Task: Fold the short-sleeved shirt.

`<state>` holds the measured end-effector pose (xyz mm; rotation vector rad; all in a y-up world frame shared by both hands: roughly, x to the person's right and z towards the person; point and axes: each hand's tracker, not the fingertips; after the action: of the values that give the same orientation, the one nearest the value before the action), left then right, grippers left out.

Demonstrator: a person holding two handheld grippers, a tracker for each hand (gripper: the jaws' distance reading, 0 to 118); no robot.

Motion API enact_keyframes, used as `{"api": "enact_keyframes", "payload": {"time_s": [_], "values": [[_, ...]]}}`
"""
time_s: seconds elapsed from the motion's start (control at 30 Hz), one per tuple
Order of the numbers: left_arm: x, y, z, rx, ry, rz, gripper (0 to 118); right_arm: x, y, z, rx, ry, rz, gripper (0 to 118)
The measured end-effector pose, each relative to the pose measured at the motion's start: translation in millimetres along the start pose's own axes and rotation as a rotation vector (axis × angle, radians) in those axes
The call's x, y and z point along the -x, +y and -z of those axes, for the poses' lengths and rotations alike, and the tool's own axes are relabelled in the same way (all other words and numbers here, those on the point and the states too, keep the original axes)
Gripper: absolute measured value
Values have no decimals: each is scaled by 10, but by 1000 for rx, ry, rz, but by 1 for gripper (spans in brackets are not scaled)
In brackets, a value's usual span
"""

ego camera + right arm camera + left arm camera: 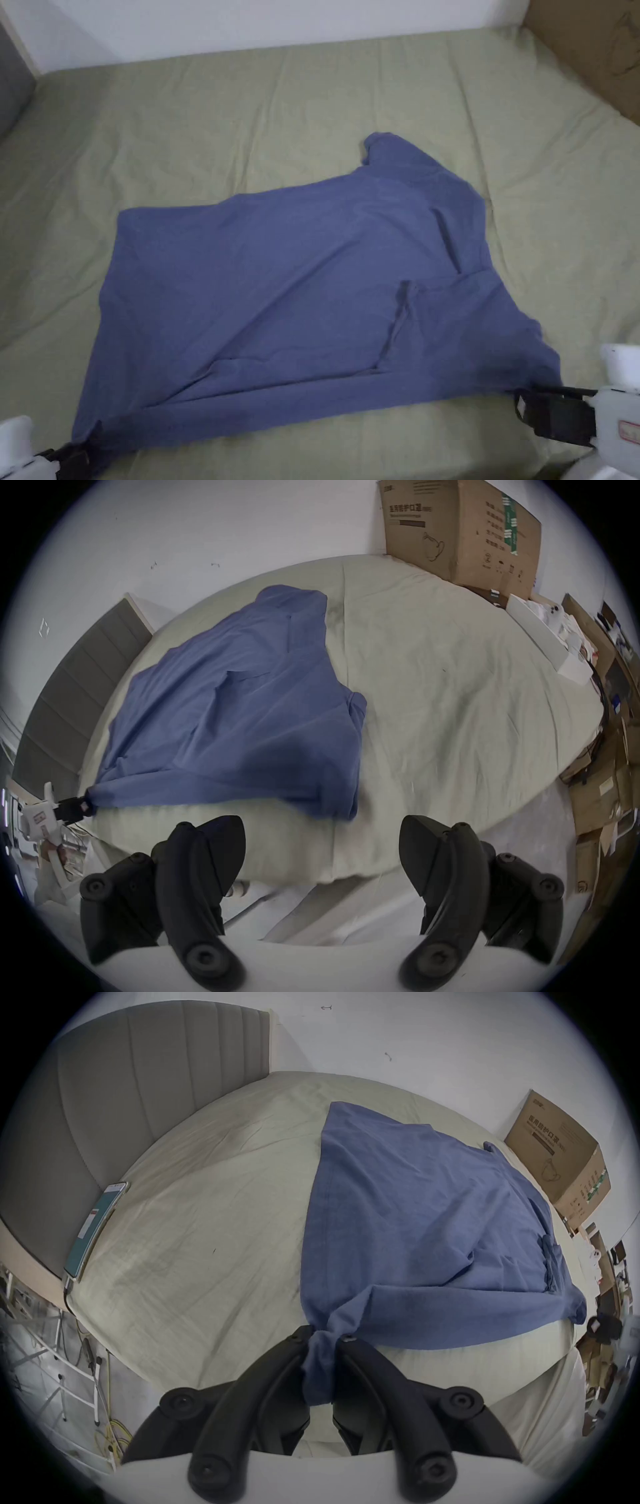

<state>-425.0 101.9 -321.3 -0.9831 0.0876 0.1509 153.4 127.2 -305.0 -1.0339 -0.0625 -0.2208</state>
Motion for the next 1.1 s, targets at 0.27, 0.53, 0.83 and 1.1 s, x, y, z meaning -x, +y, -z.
{"api": "enact_keyframes", "payload": {"time_s": [0.27, 0.53, 0.83, 1.1], "values": [[7, 22, -38, 5, 3, -11, 9, 136, 130, 239, 40, -5, -69, 6], [-9, 358, -210, -20, 1, 51, 9, 116, 440, -106, -3, 49, 8, 6], [-178, 1373, 462, 34, 3, 122, 10, 284, 1596, 644, 5, 18, -12, 6], [-16, 1398, 556, 44, -3, 11, 111, 333, 1629, 895, 43, 5, -44, 86]]}}
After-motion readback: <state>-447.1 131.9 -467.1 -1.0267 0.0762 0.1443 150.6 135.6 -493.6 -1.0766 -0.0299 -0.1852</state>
